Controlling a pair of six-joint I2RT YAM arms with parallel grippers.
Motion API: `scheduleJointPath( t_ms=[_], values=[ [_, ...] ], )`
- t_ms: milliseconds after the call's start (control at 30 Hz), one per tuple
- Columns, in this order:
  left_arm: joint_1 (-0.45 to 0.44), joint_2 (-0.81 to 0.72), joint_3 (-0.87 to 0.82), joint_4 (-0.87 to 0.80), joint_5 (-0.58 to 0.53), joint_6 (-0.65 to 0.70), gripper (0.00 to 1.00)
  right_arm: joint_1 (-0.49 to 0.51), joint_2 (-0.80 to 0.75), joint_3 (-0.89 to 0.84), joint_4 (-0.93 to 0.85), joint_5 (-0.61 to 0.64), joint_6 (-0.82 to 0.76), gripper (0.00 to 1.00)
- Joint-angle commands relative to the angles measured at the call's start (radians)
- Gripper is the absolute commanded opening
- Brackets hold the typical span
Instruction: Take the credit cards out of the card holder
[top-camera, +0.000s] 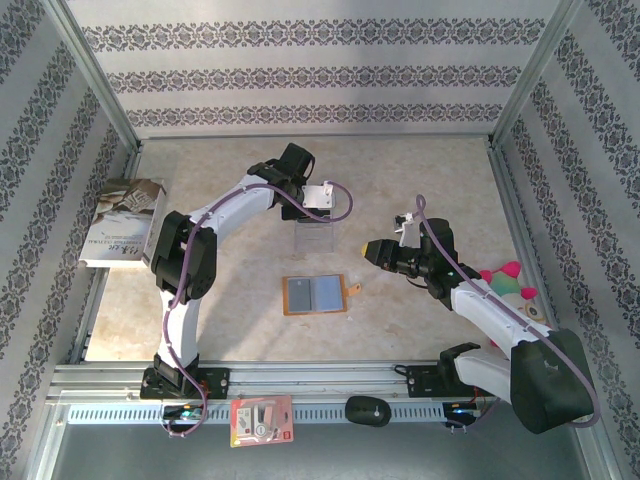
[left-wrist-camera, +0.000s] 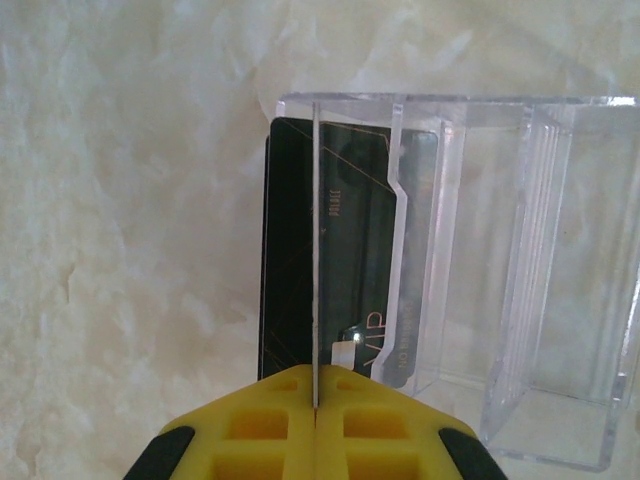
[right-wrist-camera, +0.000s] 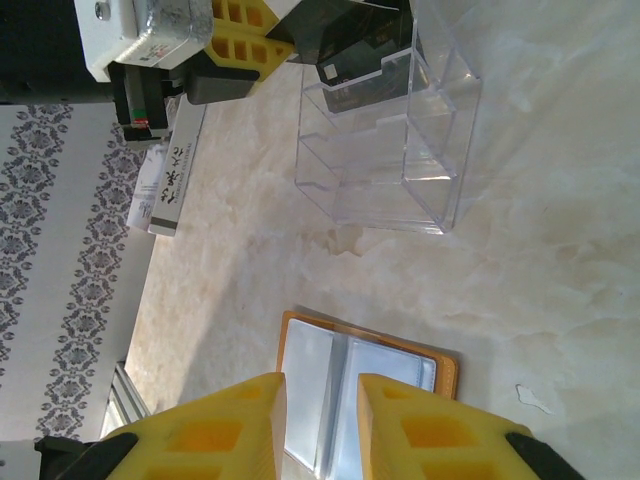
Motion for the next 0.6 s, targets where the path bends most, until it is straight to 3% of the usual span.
scheduleJointPath(
  t_ms=[0,267,367,567],
  values=[
    [0.009,0.006,-0.004,0.015,-0.01,0.024,0.0,-0.013,0.004,0.018,0.028,-0.021,0.007,0.26],
    [0.01,0.0,-0.02,0.042,-0.025,0.008,0.0,-0.017,0.011,0.016,0.038,-0.027,0.01,0.26],
    [0.009,-0.009,-0.038,0.077,-0.037,0.0,0.19,-0.017,0.01,0.015,0.039,-0.029,0.01,0.26],
    [0.009,-0.04,-0.068,0.2,-0.097,-0.039,0.25,-0.019,0.013,0.017,0.043,-0.031,0.012,0.26]
  ],
)
